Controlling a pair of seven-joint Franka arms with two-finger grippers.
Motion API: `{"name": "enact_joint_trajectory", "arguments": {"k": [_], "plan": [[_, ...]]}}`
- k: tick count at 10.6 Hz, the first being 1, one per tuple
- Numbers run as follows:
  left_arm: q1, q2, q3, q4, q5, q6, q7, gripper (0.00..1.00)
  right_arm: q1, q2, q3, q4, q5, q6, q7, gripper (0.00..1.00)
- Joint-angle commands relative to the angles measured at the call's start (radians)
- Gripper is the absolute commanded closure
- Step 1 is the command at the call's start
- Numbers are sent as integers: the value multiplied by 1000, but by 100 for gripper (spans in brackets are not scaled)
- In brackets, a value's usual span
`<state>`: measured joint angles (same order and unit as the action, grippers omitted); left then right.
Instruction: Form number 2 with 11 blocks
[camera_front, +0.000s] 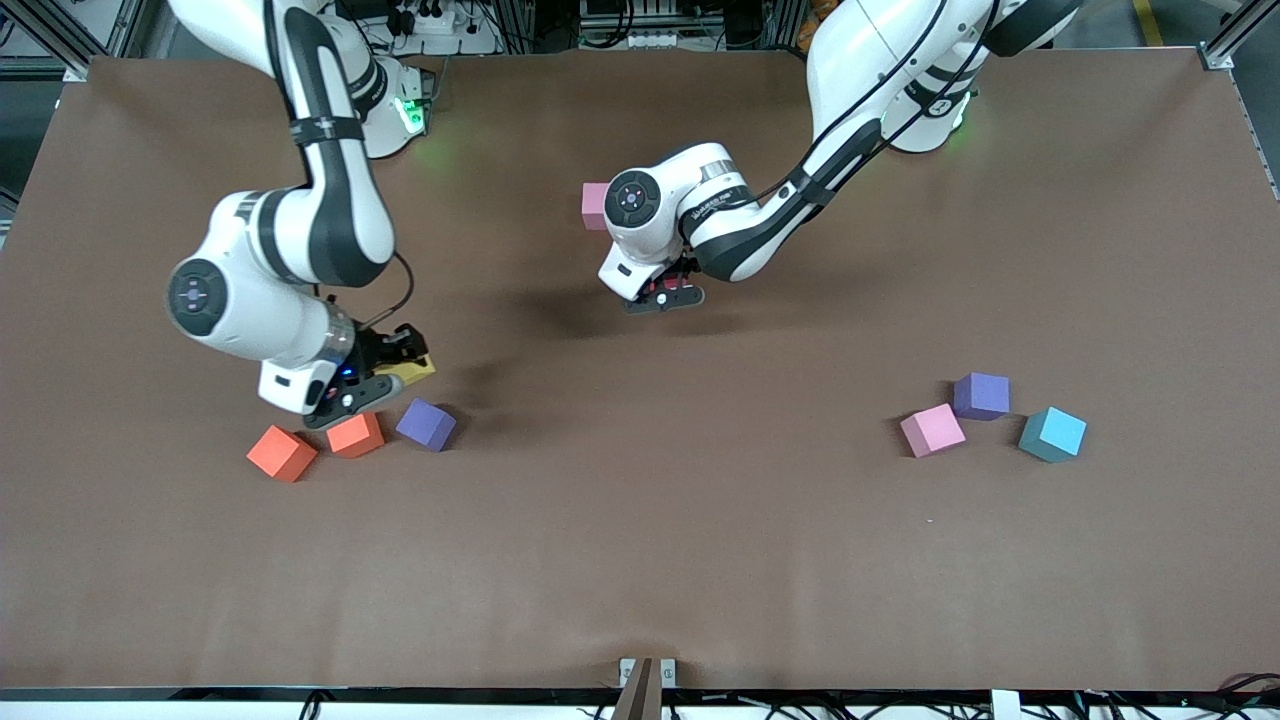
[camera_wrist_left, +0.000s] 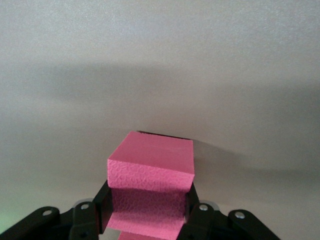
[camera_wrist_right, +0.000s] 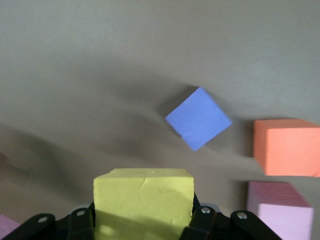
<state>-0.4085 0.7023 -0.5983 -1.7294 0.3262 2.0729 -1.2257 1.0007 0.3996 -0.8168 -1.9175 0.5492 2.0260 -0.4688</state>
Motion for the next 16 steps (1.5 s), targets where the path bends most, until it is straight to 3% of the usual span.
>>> {"name": "enact_joint_trajectory", "arguments": {"k": [1,4,6,10,16], "plan": [[-10,-12,6,1,7,-31,-20,41,50,-41,-2,-43,6,-13,27,96],[-16,-12,5,1,7,-31,-21,41,148,-27,5,-35,-32,-24,-187,96],[-16,-15,3,-1,2,-36,-21,41,151,-25,7,-38,-54,-7,-470,95],[-16,-18,0,1,-9,-37,-25,41,171,-59,10,-89,-48,83,-785,97],[-16,-18,-9,1,-21,-36,-35,41,275,-174,13,-325,-32,405,-895,100]]}}
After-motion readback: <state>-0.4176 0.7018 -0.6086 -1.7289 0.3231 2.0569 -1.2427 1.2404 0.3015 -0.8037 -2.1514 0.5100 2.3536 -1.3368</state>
